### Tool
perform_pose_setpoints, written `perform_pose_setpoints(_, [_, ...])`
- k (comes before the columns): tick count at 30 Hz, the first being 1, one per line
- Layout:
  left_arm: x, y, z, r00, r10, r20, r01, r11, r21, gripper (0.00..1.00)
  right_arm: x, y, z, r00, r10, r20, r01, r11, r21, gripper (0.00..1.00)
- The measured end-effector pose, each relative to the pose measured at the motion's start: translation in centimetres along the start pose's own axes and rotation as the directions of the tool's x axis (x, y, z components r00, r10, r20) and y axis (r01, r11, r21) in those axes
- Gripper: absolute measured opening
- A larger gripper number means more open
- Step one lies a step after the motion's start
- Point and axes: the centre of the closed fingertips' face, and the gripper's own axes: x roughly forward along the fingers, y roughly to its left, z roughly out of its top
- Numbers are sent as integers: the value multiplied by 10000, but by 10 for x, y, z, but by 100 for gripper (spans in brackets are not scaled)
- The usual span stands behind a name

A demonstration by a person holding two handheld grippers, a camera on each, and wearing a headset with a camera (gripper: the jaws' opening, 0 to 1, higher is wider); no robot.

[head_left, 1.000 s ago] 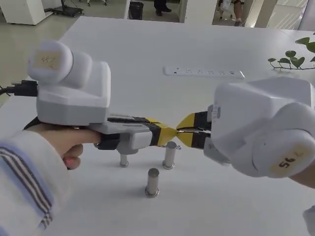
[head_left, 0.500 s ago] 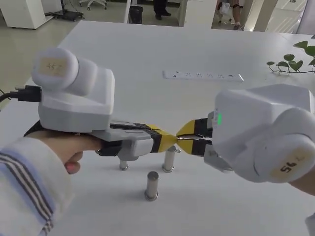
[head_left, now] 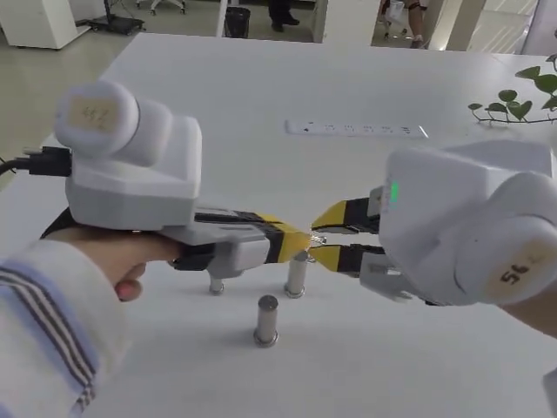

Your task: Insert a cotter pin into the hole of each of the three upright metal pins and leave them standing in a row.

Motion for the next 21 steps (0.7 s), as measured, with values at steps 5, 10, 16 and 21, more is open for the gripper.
perform_pose_setpoints(5, [-3,3,2,9998,139,175,-141,9998,124,0,-2,-1,-8,9999,124,-22,-122,9977,668,11])
perform_pose_setpoints(10, [-7,3,5,9993,97,361,-114,9987,491,0,-4,1,-15,9988,479,-32,-469,9887,1425,15])
perform_pose_setpoints(16, [-12,-2,12,9977,-76,667,-22,9893,1457,0,-6,7,-20,9953,950,209,-972,9658,2402,18])
perform_pose_setpoints(21, [-14,-6,15,9955,-271,904,65,9754,2205,0,-7,10,-22,9919,1206,394,-1268,9446,3026,21])
